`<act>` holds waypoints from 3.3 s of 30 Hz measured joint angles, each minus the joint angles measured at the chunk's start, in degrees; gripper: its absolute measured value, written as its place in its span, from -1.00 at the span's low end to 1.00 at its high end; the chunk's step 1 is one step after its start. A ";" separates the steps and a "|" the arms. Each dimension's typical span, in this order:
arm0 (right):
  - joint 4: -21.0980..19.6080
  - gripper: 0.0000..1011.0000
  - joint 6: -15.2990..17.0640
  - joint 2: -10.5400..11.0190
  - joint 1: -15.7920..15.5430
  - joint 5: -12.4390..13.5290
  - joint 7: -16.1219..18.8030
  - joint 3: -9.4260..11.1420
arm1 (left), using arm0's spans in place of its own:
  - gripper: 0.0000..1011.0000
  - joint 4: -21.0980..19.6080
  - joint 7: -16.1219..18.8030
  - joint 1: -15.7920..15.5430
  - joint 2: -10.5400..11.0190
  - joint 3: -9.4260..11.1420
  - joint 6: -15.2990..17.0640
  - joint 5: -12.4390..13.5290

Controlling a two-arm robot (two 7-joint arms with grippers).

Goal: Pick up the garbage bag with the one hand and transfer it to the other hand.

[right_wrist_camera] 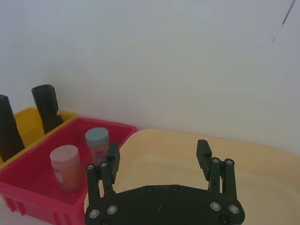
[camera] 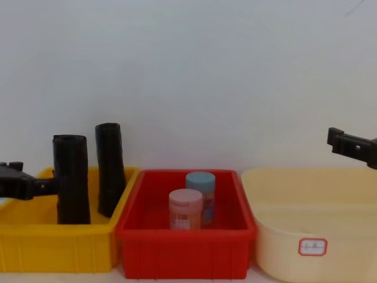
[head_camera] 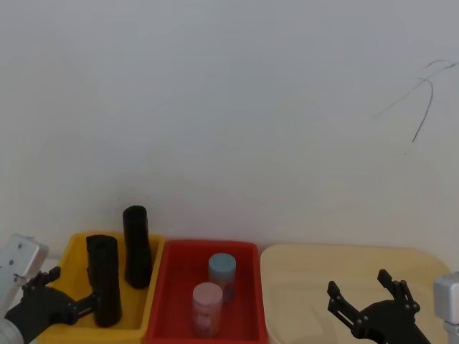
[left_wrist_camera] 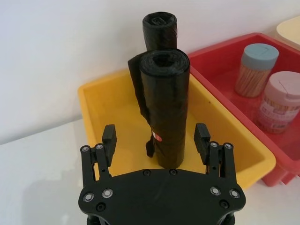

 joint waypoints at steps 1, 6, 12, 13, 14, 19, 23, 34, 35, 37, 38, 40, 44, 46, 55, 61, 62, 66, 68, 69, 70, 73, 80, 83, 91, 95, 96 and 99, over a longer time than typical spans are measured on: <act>0.00 0.98 0.00 0.00 0.00 0.00 0.00 0.00 | 0.98 0.27 -0.02 -0.26 -0.14 0.08 0.02 0.10; 0.00 0.98 0.00 0.00 0.00 0.00 0.00 0.00 | 0.98 2.39 -0.13 -2.29 -1.19 0.55 0.05 0.82; 0.00 0.98 0.00 0.00 0.00 0.00 0.00 0.00 | 0.98 5.12 -0.21 -4.74 -2.56 0.99 -0.29 1.63; 0.00 0.98 0.00 0.00 0.00 0.00 0.00 0.00 | 0.98 5.36 -0.22 -4.94 -2.67 1.01 -0.33 1.70; 0.00 0.98 0.00 0.00 0.00 0.00 0.00 0.00 | 0.98 6.12 -0.25 -5.56 -3.07 1.11 -0.49 1.87; 0.00 0.98 0.00 0.00 0.00 0.00 0.00 0.00 | 0.98 8.24 -0.44 -7.26 -4.14 1.33 -0.95 2.29; 0.00 0.98 0.00 0.00 0.00 0.00 0.00 0.00 | 0.98 9.80 -0.73 -8.51 -4.93 1.50 -1.40 2.57; 0.00 0.98 0.00 0.00 0.00 0.00 0.00 0.00 | 0.98 13.42 -1.93 -11.40 -6.76 2.20 -2.59 3.41; 0.00 0.98 0.00 0.00 0.00 0.00 0.00 0.00 | 0.98 13.82 -2.06 -11.69 -7.00 2.29 -2.73 3.54; 0.00 0.98 0.00 0.00 0.00 0.00 0.00 0.00 | 0.98 14.25 -2.26 -12.05 -7.29 2.39 -2.86 3.70; 0.00 0.98 0.00 0.00 0.00 0.00 0.00 0.00 | 0.98 14.36 -2.31 -12.15 -7.38 2.41 -2.89 3.76; 0.00 0.98 0.00 0.00 0.00 0.00 0.00 0.00 | 0.98 14.65 -2.43 -12.42 -7.63 2.47 -2.95 3.89; 0.00 0.98 0.00 0.00 0.00 0.00 0.00 0.00 | 0.98 14.95 -2.53 -12.71 -7.97 2.49 -2.95 4.10; 0.00 0.98 0.00 0.00 0.00 0.00 0.00 0.00 | 0.98 15.01 -2.58 -12.79 -8.08 2.50 -2.94 4.19; 0.00 0.98 0.00 0.00 0.00 0.00 0.00 0.00 | 0.98 15.24 -3.14 -13.10 -8.58 2.51 -2.35 4.53; 0.00 0.98 0.00 0.00 0.00 0.00 0.00 0.00 | 0.80 15.32 -3.38 -13.20 -8.76 2.53 -2.03 4.66; 0.00 0.98 0.00 0.00 0.00 0.00 0.00 0.00 | 0.77 15.32 -3.40 -13.21 -8.78 2.53 -2.00 4.67; 0.00 0.98 0.00 0.00 0.00 0.00 0.00 0.00 | 0.52 15.36 -3.53 -13.26 -8.86 2.53 -1.86 4.72; 0.00 0.98 0.00 0.00 0.00 0.00 0.00 0.00 | 0.44 15.36 -3.56 -13.27 -8.89 2.53 -1.83 4.73; 0.00 0.98 0.00 0.00 0.00 0.00 0.00 0.00 | 0.32 15.37 -3.57 -13.27 -8.89 2.53 -1.81 4.73; 0.00 0.98 0.00 0.00 0.00 0.00 0.00 0.00 | 0.28 15.38 -3.59 -13.27 -8.91 2.53 -1.78 4.74; 0.00 0.98 0.00 0.00 0.00 0.00 0.00 0.00 | 0.14 15.40 -3.64 -13.29 -8.93 2.53 -1.71 4.75; 0.00 0.98 0.00 0.00 0.00 0.00 0.00 0.00 | -0.04 15.42 -3.69 -13.31 -8.96 2.51 -1.65 4.80; 0.00 0.98 0.00 0.00 0.00 0.00 0.00 0.00 | -0.07 15.25 -3.84 -13.26 -8.94 2.45 -1.64 4.83; 0.00 0.98 0.00 0.00 0.00 0.00 0.00 0.00 | -0.13 12.60 -5.58 -12.72 -8.38 1.70 -1.57 4.01; 0.00 0.98 0.00 0.00 0.00 0.00 0.00 0.00 | -0.13 10.41 -7.08 -12.60 -8.02 0.97 -1.02 2.48; 0.00 0.98 0.00 0.00 0.00 0.00 0.00 0.00 | -0.13 9.95 -7.39 -12.59 -7.95 0.81 -0.93 2.26; 0.00 0.98 0.00 0.00 0.00 0.00 0.00 0.00 | -0.13 8.03 -8.87 -12.59 -7.64 0.17 -0.20 0.67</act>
